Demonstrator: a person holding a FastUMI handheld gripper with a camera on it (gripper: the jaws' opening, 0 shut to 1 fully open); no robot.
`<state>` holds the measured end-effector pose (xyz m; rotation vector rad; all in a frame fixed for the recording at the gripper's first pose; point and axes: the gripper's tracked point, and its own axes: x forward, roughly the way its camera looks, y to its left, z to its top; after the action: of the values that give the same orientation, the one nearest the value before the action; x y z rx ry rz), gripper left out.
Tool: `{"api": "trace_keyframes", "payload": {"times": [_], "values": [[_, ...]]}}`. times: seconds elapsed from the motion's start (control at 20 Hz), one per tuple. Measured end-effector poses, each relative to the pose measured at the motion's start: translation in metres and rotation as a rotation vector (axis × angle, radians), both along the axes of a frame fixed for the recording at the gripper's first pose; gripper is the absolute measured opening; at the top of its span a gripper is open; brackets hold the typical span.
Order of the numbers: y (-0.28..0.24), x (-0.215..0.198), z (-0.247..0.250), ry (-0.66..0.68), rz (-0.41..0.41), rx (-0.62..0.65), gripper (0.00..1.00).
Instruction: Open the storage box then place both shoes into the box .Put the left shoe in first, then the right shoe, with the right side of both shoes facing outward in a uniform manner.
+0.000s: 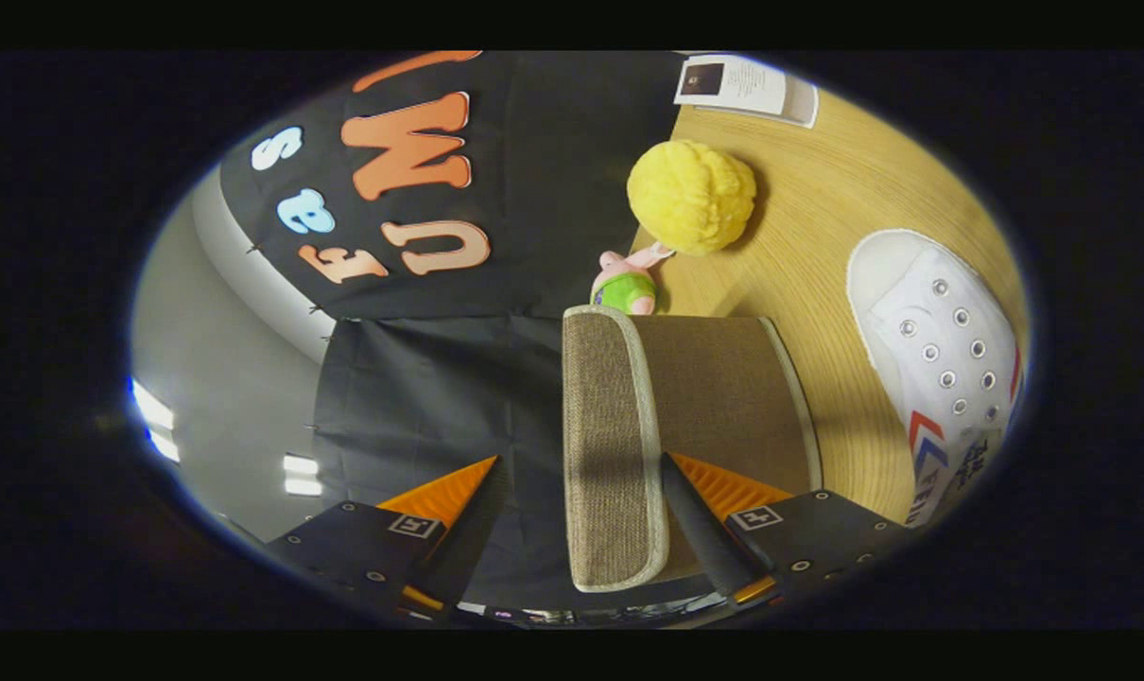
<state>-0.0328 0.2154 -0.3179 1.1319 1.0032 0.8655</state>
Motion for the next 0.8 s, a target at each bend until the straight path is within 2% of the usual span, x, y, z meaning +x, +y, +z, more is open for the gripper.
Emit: {"api": "trace_keyframes", "payload": {"times": [0.1, 0.25, 0.3, 0.4, 0.55, 0.75, 0.8], "values": [[-0.002, 0.002, 0.008, -0.002, -0.018, 0.029, 0.92], [0.001, 0.000, 0.004, -0.009, -0.009, 0.015, 0.74], [0.004, -0.002, 0.003, -0.009, -0.002, 0.013, 0.71], [0.007, -0.003, -0.003, -0.004, 0.005, -0.011, 0.59], [0.012, -0.005, -0.019, -0.005, 0.013, -0.082, 0.32], [0.013, -0.002, -0.023, -0.013, -0.004, -0.128, 0.08], [0.014, -0.003, -0.022, -0.014, -0.006, -0.134, 0.05]]}}
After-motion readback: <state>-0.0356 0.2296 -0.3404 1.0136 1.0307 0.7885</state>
